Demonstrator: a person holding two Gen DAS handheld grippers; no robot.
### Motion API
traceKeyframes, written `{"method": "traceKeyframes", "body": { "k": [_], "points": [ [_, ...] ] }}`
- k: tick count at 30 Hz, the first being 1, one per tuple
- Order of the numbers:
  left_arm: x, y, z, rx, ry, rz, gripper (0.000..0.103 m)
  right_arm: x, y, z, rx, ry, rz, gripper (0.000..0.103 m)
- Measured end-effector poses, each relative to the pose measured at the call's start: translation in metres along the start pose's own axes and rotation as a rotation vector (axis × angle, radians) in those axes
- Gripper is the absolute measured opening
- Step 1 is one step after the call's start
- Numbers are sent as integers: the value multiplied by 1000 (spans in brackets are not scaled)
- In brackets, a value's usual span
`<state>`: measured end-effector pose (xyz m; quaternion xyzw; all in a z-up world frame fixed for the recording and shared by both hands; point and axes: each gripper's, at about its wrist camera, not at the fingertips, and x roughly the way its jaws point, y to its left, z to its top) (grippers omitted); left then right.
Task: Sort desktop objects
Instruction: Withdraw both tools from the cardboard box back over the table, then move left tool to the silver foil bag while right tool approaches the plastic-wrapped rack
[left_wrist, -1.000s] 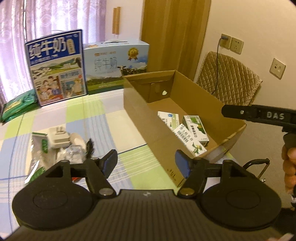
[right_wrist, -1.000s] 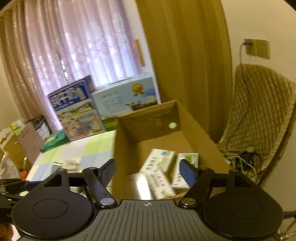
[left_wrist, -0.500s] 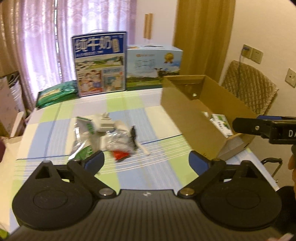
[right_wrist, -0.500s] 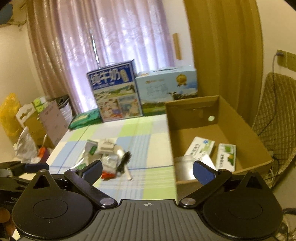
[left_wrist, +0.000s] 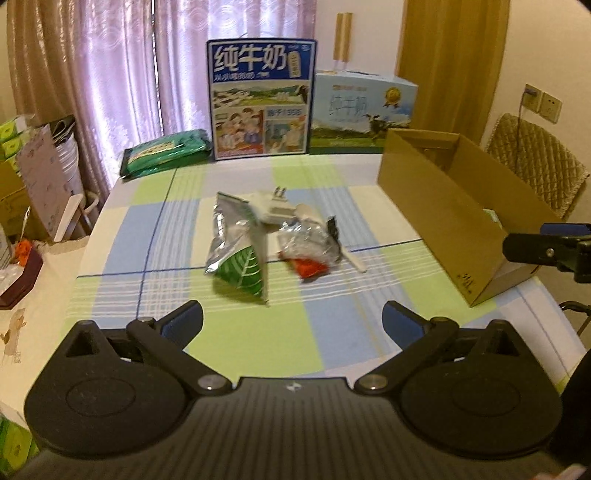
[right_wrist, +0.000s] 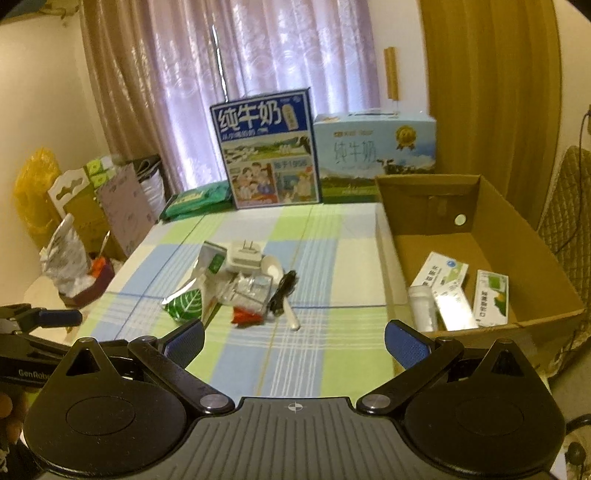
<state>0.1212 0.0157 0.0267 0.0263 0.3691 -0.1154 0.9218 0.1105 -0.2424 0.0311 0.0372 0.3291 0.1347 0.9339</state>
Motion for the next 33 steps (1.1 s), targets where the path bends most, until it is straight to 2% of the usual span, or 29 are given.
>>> {"method": "traceKeyframes", "body": {
  "k": [14, 23, 33],
  "points": [
    [32, 35, -10, 1, 38, 17, 101, 45, 19, -14, -44, 78, 22, 101],
    [74, 49, -1, 10, 51, 28, 101, 81, 18, -16, -63, 98, 34, 101],
    [126, 66, 15, 23, 56, 47, 101, 136, 19, -16, -152, 131, 34, 100]
  ]
}}
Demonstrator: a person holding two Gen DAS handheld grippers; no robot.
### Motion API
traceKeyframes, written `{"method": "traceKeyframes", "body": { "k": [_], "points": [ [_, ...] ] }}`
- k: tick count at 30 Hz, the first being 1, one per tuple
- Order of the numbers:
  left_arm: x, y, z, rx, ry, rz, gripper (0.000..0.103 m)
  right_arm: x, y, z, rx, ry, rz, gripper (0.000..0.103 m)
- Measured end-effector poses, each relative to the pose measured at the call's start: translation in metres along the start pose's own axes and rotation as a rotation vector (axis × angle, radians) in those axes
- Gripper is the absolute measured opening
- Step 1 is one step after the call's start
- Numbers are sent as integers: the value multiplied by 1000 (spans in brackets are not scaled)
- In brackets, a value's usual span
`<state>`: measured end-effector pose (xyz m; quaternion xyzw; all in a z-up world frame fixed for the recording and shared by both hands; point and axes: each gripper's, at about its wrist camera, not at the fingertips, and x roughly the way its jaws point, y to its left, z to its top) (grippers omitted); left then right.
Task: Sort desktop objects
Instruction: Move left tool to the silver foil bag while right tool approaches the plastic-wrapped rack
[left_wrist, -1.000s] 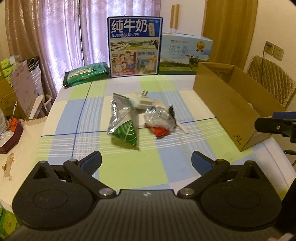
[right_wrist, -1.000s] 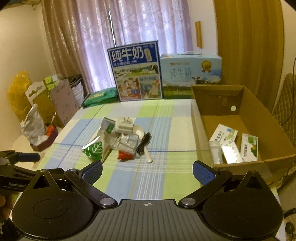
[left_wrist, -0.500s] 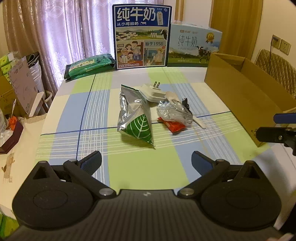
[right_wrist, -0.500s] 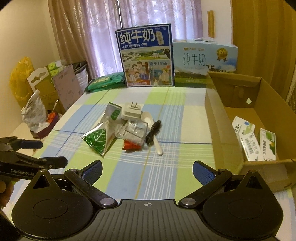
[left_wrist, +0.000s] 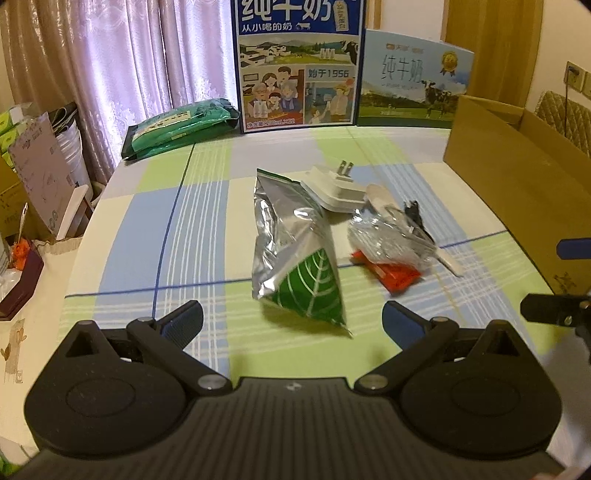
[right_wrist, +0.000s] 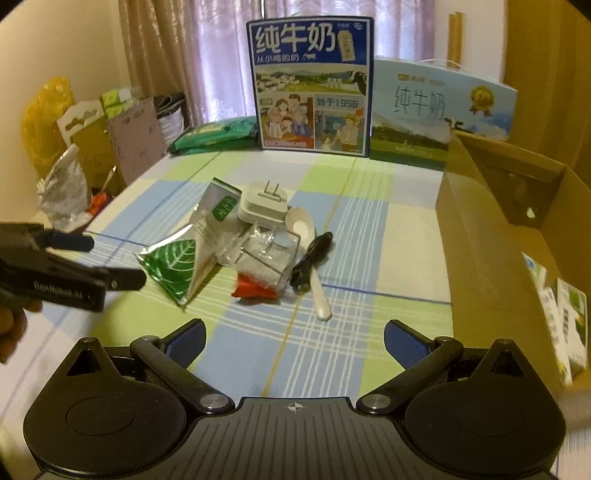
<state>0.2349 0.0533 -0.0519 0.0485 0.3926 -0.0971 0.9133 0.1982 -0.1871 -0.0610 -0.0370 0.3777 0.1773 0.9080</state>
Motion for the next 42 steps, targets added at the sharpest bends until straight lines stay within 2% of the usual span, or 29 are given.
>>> {"method": "traceKeyframes", "body": {
  "k": [4, 14, 16, 26, 31, 33, 36, 39, 42],
  "points": [
    [19, 3, 7, 10, 13, -9, 101, 25, -10, 7, 39, 23, 25, 92],
    [51, 17, 23, 26, 34, -7, 101, 60, -18, 32, 145, 2, 133, 87],
    [55, 20, 25, 23, 37, -3, 101, 67, -16, 37, 167, 4, 147, 82],
    [67, 29, 28, 12, 39, -11, 101, 106, -8, 51, 215, 28, 156, 72],
    [76, 28, 30, -8, 37, -60, 98, 113, -8, 50, 221, 48, 139, 56],
    [80, 27, 30, -14, 41, -70, 97, 112, -9, 50, 220, 47, 125, 55],
    [86, 26, 31, -29, 55, -100, 91, 108, -8, 50, 213, 46, 98, 55],
    [91, 24, 35, -38, 85, -128, 68, 103, -8, 46, 212, 46, 85, 54],
    [88, 19, 36, -25, 97, -130, 57, 95, -3, 43, 188, 46, 68, 54]
  ]
}}
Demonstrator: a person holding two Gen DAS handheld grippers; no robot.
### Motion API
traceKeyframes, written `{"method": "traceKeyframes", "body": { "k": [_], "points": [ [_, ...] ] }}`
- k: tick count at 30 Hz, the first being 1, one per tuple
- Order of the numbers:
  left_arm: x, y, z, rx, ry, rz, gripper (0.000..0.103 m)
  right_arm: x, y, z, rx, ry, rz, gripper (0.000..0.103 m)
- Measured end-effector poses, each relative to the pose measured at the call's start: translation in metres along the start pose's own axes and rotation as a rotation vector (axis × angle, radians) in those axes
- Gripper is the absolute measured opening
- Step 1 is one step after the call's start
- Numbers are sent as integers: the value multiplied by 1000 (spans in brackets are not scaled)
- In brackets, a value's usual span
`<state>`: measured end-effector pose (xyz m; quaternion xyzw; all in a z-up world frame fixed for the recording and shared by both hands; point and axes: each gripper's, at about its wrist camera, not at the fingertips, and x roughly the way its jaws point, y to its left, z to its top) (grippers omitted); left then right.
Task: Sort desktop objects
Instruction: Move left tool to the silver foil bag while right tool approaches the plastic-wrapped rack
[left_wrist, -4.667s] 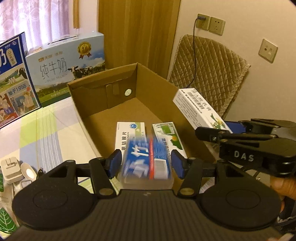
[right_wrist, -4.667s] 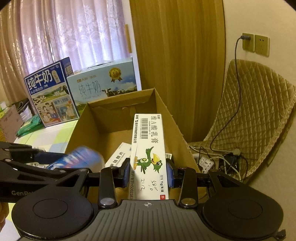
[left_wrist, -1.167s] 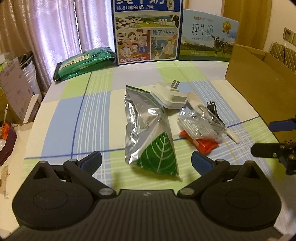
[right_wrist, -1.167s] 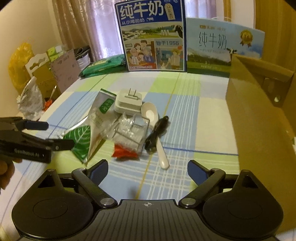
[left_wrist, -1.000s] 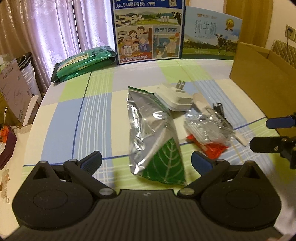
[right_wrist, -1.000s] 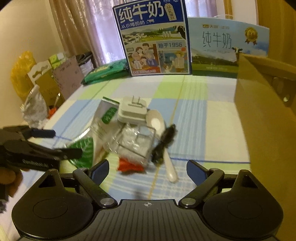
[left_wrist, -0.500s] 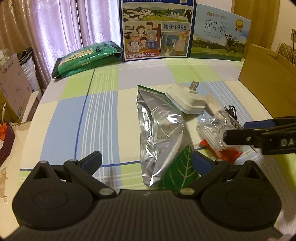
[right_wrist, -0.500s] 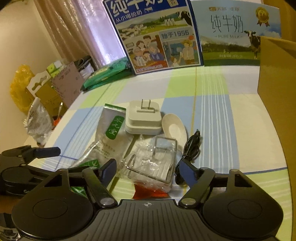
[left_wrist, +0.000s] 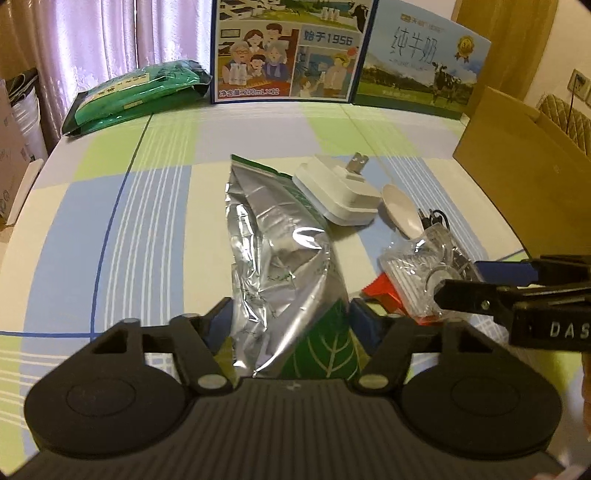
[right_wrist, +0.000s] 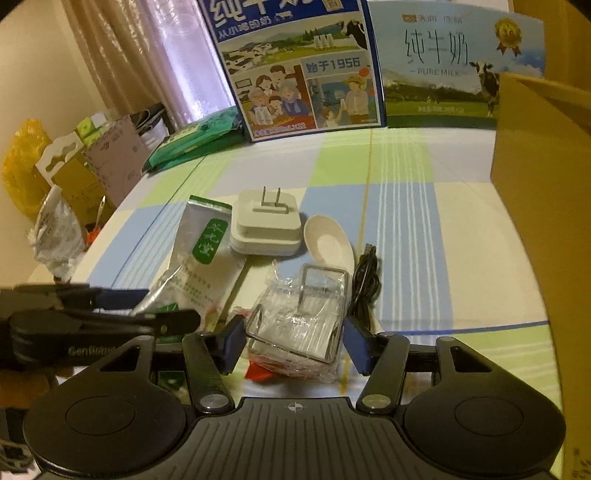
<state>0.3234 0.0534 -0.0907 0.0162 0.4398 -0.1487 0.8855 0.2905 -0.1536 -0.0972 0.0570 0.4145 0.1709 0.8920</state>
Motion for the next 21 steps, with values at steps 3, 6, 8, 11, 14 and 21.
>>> {"method": "traceKeyframes", "body": {
  "k": [3, 6, 8, 11, 14, 21],
  "points": [
    [-10, -9, -5, 11, 30, -8, 46, -14, 5, -8, -24, -15, -17, 54],
    [-26, -20, -18, 15, 50, -16, 42, -33, 11, -26, -52, -16, -21, 54],
    [-38, -29, -30, 30, 66, -23, 41, -45, 16, -42, -77, -6, -23, 54],
    [-60, -44, -53, 52, 77, -33, 41, -65, 19, -66, -91, 13, -27, 54],
    [-84, -55, -82, 48, 75, -54, 41, -85, 19, -86, -92, 23, -46, 54],
    [-111, -57, -118, -34, 15, -89, 65, -115, 9, -122, -79, 28, -123, 55]
  ]
}}
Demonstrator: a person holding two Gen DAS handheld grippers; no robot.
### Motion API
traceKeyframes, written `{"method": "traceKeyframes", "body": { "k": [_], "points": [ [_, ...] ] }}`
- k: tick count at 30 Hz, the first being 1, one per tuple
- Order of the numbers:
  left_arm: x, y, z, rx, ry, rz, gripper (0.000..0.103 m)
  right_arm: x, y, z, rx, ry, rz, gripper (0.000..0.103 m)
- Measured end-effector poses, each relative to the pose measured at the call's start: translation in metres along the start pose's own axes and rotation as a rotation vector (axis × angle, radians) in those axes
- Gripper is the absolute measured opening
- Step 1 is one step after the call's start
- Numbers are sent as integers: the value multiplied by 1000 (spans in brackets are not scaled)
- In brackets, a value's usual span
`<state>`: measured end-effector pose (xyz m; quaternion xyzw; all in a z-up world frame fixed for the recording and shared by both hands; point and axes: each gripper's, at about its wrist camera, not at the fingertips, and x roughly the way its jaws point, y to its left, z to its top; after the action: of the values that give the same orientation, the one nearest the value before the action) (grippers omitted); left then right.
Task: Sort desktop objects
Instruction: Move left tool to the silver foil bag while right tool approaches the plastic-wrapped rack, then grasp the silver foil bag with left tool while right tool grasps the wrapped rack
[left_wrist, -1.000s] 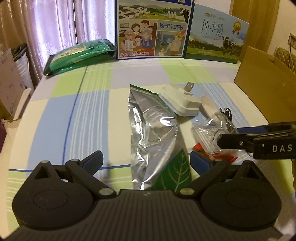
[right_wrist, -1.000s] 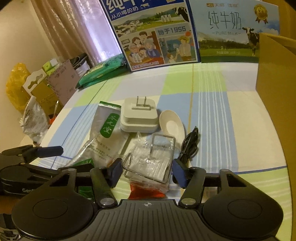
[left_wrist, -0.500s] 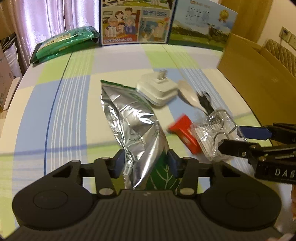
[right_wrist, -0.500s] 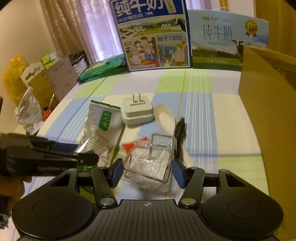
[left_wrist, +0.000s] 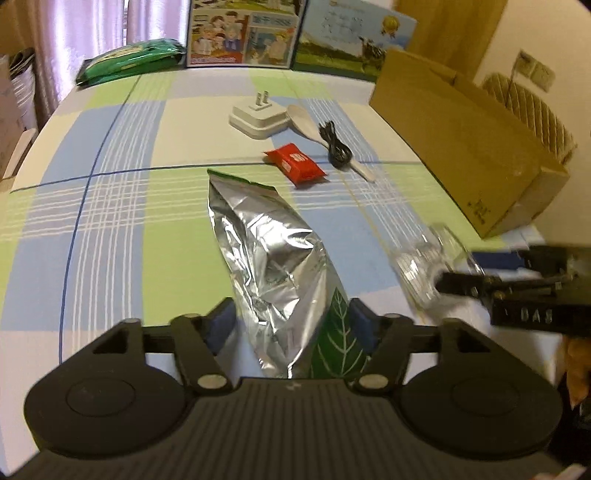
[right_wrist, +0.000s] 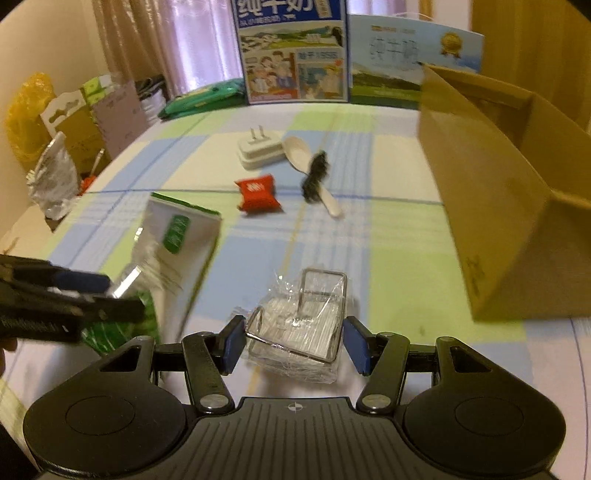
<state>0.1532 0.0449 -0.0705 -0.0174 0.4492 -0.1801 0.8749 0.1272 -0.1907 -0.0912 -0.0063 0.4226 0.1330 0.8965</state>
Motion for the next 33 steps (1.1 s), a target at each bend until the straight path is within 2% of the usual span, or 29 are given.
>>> {"method": "traceKeyframes", "body": {
  "k": [3, 8, 15, 19, 26, 28, 30, 33],
  "points": [
    [5, 3, 6, -38, -15, 20, 68, 0, -2, -4, 15, -2, 3, 56],
    [20, 4, 15, -93, -15, 15, 74, 5, -1, -5, -20, -22, -20, 69],
    [36, -8, 25, -23, -11, 77, 75, 16, -7, -6, 40, -4, -16, 74],
    [44, -12, 28, 18, 3, 112, 75, 21, -14, -5, 121, 4, 3, 76],
    [47, -6, 29, -3, 26, 102, 74, 26, -5, -5, 83, -1, 6, 76],
    [48, -7, 28, 4, 34, 91, 70, 26, -4, -5, 76, -2, 11, 67],
    [48, -8, 27, 14, 33, 96, 70, 25, -5, -4, 77, -2, 7, 61],
    [48, -6, 26, 0, 33, 88, 70, 25, -7, -4, 90, -1, 5, 60]
  ]
}}
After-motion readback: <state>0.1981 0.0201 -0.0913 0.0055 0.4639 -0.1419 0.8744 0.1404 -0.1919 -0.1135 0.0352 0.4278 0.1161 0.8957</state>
